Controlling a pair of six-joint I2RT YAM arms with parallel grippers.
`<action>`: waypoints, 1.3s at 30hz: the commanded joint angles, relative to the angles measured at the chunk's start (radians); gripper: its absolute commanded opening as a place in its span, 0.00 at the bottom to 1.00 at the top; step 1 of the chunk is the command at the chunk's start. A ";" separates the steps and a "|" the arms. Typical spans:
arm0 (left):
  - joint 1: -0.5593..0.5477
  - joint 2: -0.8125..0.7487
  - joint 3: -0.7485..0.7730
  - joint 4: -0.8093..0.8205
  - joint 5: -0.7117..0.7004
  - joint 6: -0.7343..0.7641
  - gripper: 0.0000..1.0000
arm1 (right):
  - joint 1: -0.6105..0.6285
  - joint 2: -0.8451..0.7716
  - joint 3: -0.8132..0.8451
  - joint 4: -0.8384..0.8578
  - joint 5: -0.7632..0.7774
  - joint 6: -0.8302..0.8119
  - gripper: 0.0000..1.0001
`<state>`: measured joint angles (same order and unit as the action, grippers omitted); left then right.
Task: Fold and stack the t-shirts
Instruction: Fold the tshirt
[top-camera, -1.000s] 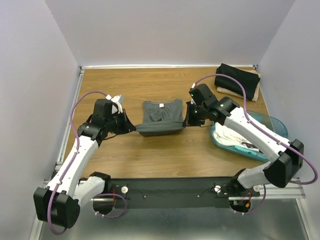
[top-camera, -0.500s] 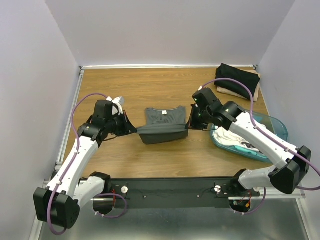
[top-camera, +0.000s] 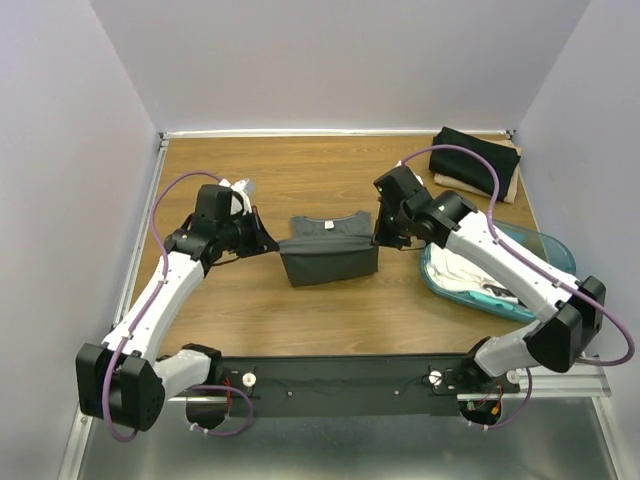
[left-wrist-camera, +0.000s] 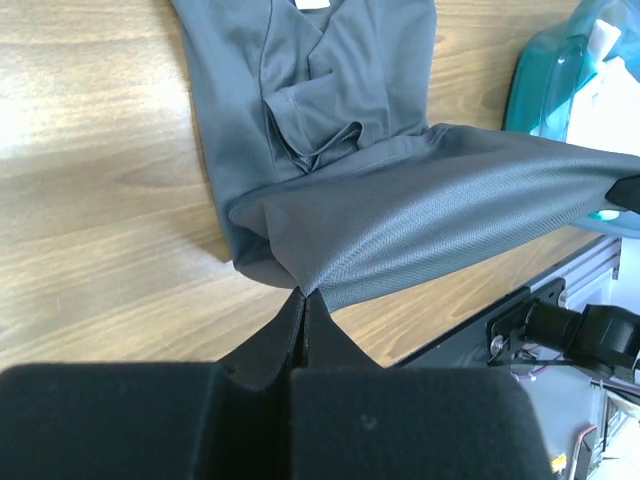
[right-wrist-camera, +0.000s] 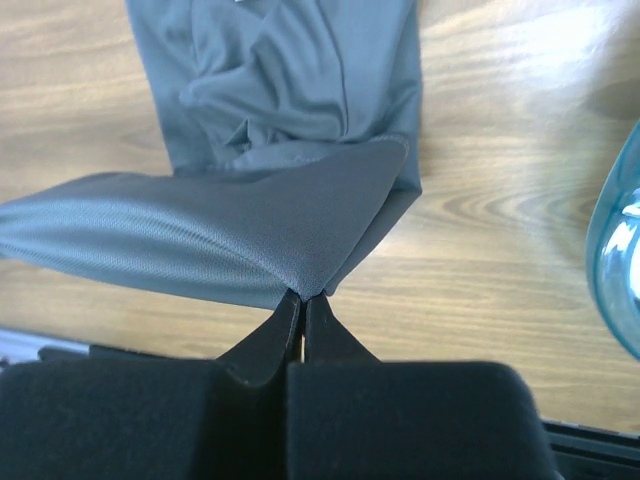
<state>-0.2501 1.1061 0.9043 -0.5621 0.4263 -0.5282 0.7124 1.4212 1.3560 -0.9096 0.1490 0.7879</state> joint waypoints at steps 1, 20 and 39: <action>0.005 0.034 0.044 0.036 -0.009 0.013 0.00 | -0.011 0.060 0.068 -0.031 0.122 -0.019 0.00; 0.078 0.589 0.413 0.185 -0.009 0.099 0.22 | -0.221 0.554 0.423 0.161 0.103 -0.254 0.02; 0.068 0.693 0.352 0.363 0.049 0.050 0.98 | -0.363 0.484 0.171 0.408 -0.290 -0.452 1.00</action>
<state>-0.1692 1.8622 1.3396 -0.2409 0.4175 -0.4652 0.3946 1.9968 1.6581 -0.5915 -0.0063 0.3500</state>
